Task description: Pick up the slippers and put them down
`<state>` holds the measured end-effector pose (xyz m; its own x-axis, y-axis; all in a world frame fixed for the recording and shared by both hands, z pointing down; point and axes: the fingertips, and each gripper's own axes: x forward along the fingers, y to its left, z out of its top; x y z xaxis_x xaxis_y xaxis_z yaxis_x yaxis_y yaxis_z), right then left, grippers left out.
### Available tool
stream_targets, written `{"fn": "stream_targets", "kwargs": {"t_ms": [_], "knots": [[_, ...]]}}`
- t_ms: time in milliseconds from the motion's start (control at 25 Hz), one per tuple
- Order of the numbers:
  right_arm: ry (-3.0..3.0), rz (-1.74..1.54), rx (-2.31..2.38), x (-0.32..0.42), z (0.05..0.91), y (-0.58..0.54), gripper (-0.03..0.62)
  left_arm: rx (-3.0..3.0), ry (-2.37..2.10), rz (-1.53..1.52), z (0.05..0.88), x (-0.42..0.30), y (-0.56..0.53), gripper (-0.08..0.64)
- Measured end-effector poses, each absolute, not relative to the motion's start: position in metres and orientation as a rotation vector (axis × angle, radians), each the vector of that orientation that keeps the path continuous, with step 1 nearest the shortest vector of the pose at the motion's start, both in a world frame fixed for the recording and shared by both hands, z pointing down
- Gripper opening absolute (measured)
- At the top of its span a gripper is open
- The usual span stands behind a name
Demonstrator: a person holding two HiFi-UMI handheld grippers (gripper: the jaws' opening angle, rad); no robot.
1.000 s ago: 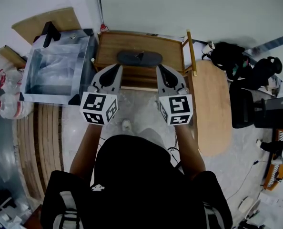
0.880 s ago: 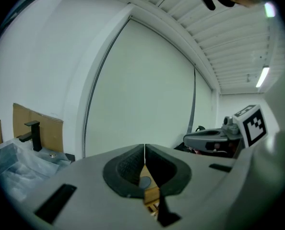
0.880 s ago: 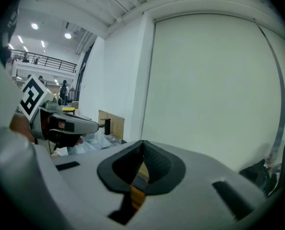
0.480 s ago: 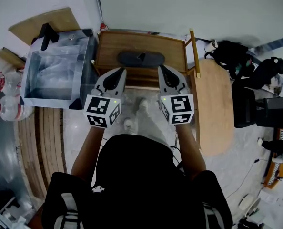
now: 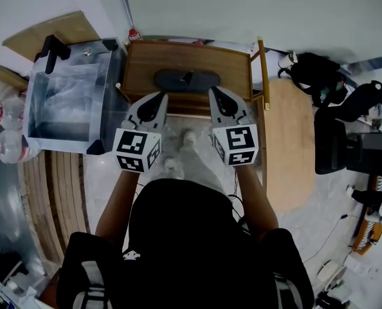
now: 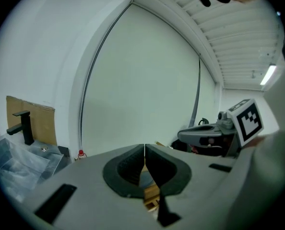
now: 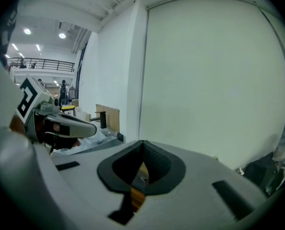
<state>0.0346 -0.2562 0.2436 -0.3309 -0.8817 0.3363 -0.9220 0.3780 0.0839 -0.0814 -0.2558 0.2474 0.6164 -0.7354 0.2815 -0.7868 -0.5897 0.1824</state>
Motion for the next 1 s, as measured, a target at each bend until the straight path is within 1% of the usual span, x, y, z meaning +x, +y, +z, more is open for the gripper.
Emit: {"fn": "stream_targets", "kwargs": {"t_ms": [560,1000], "knots": [[-2.296,0.296,1.466,0.065,0.301,-0.303,0.0,2.467,-1.237,0.378,0.303,-0.053,-0.295,0.008],[-2.268,0.393,1.383,0.075,0.355,-0.325,0.0,2.392,-1.213,0.502,0.367,-0.048,-0.309,0.008]]}}
